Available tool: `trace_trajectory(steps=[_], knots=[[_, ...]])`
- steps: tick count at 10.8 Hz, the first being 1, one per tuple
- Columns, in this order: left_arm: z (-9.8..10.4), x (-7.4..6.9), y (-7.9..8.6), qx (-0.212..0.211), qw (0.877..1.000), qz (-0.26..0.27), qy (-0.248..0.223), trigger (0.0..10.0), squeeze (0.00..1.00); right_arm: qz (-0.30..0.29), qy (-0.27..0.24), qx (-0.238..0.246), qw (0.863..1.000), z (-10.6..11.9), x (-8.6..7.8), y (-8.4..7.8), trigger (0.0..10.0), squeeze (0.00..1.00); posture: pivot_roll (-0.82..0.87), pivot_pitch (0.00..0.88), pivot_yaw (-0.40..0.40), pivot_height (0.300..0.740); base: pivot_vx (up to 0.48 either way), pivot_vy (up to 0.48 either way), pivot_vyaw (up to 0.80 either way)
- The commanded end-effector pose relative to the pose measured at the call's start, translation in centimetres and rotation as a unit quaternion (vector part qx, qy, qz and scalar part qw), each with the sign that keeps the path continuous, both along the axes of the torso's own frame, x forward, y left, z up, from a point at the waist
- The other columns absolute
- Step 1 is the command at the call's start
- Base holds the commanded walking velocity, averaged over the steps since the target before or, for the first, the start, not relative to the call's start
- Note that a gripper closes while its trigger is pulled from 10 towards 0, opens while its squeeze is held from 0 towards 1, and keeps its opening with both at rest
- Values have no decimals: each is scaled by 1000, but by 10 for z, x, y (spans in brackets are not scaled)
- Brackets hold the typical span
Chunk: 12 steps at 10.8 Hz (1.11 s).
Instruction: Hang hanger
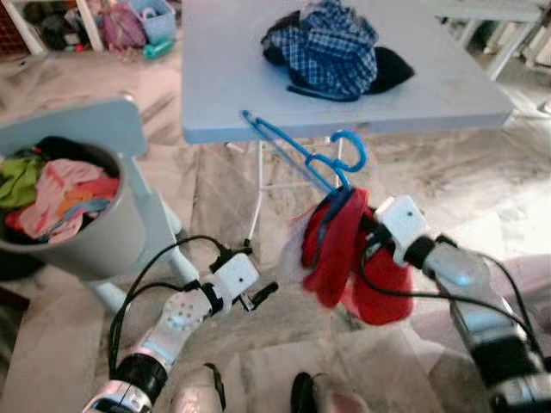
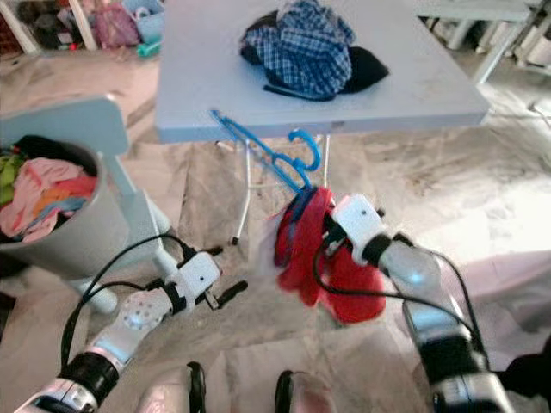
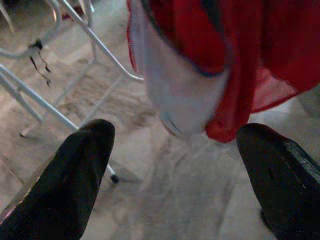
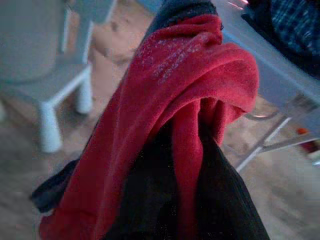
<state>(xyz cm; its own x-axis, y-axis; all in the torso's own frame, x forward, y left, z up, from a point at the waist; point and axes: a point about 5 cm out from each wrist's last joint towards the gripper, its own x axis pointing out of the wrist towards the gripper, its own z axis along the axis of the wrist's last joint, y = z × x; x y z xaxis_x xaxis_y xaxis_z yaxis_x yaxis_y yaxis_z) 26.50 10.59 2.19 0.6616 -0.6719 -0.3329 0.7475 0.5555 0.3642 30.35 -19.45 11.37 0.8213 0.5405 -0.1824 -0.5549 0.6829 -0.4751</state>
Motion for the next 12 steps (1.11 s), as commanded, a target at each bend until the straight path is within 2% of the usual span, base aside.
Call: trace_trajectory(steps=[1, 2, 4, 5, 6, 7, 10, 11, 12], knots=[[0, -7, -5, 21, 999, -37, -12, 10000, 1000, 1, -22, -32, 999, 3, 3, -3, 10000, 0, -36, 153, -38, 740, 0, 0, 0], [7, -10, 3, 29, 998, -47, -29, 10000, 1000, 15, -23, -60, 998, -2, 3, -2, 10000, 0, -28, 159, -40, 740, 0, 0, 0], [23, -7, 17, 16, 997, -44, -68, 10000, 1000, 64, 2, -99, 993, -18, -5, 1, 10000, 0, -26, 166, -41, 740, 0, 0, 0], [30, -8, 22, 1, 996, -41, -73, 10000, 835, 103, 25, -135, 985, -31, -14, 1, 10000, 0, -29, 171, -43, 740, 0, 0, 0], [32, -9, 27, -1, 998, -46, -52, 10000, 1000, 152, 82, -156, 972, -51, -31, 1, 10000, 0, -29, 172, -46, 740, 0, 0, 0], [32, -12, 25, -1, 997, -65, -45, 10000, 0, 165, 99, -158, 969, -59, -38, 4, 10000, 0, -28, 168, -45, 740, 0, 0, 0], [29, -19, 16, 4, 993, -118, -29, 10000, 0, 220, 124, -131, 958, -64, -55, 13, 10000, 0, -44, 171, -35, 740, 0, 0, 0], [25, -23, 14, 2, 990, -143, 3, 3490, 0, 239, 127, -124, 955, -60, -58, 11, 10000, 0, -48, 170, -36, 740, 0, 0, 0], [20, -27, 14, 20, 985, -170, 35, 2667, 0, 252, 132, -123, 951, -58, -59, 9, 10000, 0, -50, 169, -38, 740, 0, 0, 0]])
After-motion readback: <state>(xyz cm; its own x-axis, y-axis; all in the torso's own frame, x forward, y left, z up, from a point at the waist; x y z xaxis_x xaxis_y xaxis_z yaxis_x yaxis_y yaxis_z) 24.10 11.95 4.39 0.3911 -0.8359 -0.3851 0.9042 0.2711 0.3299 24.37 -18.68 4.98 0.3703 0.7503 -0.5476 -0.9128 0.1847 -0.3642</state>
